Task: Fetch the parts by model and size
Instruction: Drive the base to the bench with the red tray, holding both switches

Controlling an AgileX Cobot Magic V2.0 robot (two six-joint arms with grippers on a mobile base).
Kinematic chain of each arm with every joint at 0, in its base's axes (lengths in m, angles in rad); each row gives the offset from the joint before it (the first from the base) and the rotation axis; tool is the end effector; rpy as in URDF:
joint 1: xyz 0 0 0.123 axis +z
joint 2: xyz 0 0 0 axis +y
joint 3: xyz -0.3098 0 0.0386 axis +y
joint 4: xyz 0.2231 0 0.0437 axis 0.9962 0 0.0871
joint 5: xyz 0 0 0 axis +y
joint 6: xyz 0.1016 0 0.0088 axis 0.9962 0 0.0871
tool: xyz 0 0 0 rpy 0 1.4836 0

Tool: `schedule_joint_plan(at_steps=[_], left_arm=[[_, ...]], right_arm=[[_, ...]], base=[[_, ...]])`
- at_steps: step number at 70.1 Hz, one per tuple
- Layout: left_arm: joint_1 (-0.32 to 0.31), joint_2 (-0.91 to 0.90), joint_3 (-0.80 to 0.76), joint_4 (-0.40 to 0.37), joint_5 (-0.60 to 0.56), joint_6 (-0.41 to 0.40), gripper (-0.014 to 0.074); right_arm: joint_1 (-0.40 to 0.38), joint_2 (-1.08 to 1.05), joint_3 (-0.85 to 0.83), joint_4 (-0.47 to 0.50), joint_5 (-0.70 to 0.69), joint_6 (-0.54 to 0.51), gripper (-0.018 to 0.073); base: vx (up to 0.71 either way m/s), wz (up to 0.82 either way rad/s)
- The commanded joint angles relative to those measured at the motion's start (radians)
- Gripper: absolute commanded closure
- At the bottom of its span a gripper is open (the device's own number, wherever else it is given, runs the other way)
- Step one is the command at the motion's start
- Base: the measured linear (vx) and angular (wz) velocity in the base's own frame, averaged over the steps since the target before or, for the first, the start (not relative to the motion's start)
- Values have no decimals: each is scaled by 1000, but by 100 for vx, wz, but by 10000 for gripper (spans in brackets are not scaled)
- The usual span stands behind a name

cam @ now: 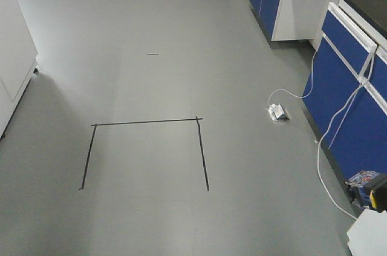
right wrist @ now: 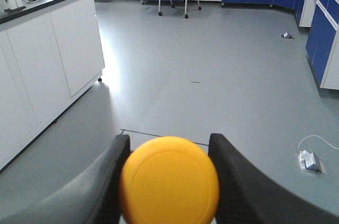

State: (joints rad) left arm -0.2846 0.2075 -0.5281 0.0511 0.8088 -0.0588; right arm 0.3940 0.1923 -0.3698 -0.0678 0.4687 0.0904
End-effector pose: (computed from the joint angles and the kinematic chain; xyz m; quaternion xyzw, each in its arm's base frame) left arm -0.0022 0.0046 0.2966 0.0984 0.8277 -0.0695 0.5481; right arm 0.0150 0.0029 0.2819 -0.1308 0.7640 0.1213 0.6201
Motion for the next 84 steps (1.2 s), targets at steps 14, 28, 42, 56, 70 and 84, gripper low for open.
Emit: schedule_joint_plan(at_steps=[14, 28, 42, 56, 70, 84], left_arm=[[-3, 13, -26, -4, -76, -1, 603], [-3, 13, -26, -4, -76, -1, 603], [-3, 13, -26, -4, -76, -1, 603], [-3, 13, -26, -4, -76, -1, 603], [-3, 13, -26, -4, -76, -1, 603], [-3, 13, -26, -4, -76, -1, 603]], right_arm=[[-2, 8, -28, -8, -79, -6, 569], [-2, 8, -28, -8, -79, -6, 569], [-2, 8, -28, -8, -79, -6, 569], [-2, 8, -28, -8, -81, -6, 569], [-2, 8, -28, -8, -79, -6, 569], [-2, 8, -28, -8, -79, -6, 569]], base=[[44, 3], [53, 2], [57, 3], [60, 4], [64, 6], [64, 6]])
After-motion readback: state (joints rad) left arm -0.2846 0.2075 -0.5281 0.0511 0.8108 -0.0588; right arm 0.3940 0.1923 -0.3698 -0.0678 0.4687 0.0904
